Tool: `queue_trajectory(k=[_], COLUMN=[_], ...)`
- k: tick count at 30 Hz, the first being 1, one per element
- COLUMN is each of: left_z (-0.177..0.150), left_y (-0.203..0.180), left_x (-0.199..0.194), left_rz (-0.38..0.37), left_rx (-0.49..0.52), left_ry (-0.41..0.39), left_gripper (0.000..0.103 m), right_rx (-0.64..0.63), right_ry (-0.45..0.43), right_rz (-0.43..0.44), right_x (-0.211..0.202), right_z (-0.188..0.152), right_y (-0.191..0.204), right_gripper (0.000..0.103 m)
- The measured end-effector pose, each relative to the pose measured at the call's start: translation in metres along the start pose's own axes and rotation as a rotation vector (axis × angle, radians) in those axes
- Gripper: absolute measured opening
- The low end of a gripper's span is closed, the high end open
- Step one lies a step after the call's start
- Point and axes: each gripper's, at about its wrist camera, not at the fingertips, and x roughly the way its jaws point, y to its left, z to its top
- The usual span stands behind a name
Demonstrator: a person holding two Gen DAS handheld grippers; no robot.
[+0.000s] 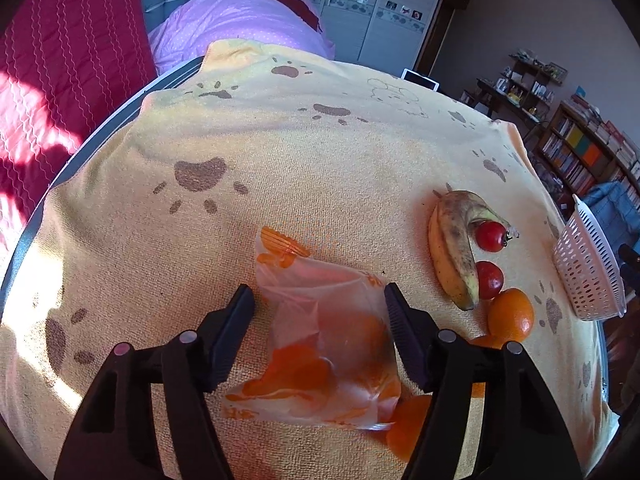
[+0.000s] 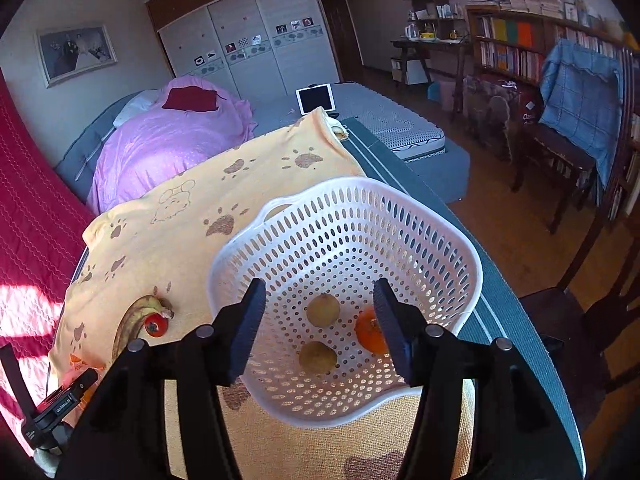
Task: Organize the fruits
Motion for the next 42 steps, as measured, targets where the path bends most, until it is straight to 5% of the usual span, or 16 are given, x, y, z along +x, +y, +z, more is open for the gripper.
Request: queue_trajectory(k=[7, 11, 18, 22, 37, 40, 42], left_z=[0.001, -0.003, -0.017, -0.014, 0.008, 0.016, 0.023], left_y=[-0.003, -0.007, -0.014, -0.011, -0.036, -0.05, -0.058], left_x=[-0.001, -0.005, -0.009, -0.007, -0.04, -0.05, -0.057], left_rz=[0.005, 0.041, 0.087, 0.083, 0.105, 0.079, 0.059], left_rx=[0.015, 0.042, 0.104, 0.086, 0.132, 0.142, 0.151], left_ry=[0.007, 0.017, 0.029, 0.033, -0.07, -0.099, -0.118], left_gripper=[0.06, 0.082, 0.082, 0.068, 0.056, 0.034, 0.03], right_rx=[0.023, 0.015, 0.003, -0.009, -0.04, -0.026, -0.017], right_ry=[-0.013, -0.008, 0.0, -0.009, -0.034, -0.043, -0.049], right_rz=[0.053, 0.089, 0.142, 0.159, 0.186, 0.183, 0.182], right_x=[-0.01, -0.012, -0.013, -0.017, -0.032, -0.035, -0.037], right_z=[-0.005, -0.012, -0.021, -0.024, -0.033, -0.032, -0.033], right_y=[0.003, 0.011, 0.023, 0.027, 0.028, 0.021, 0.016], right_gripper=[0.058, 0.058, 0.058, 0.058, 0.058, 0.058, 0.058])
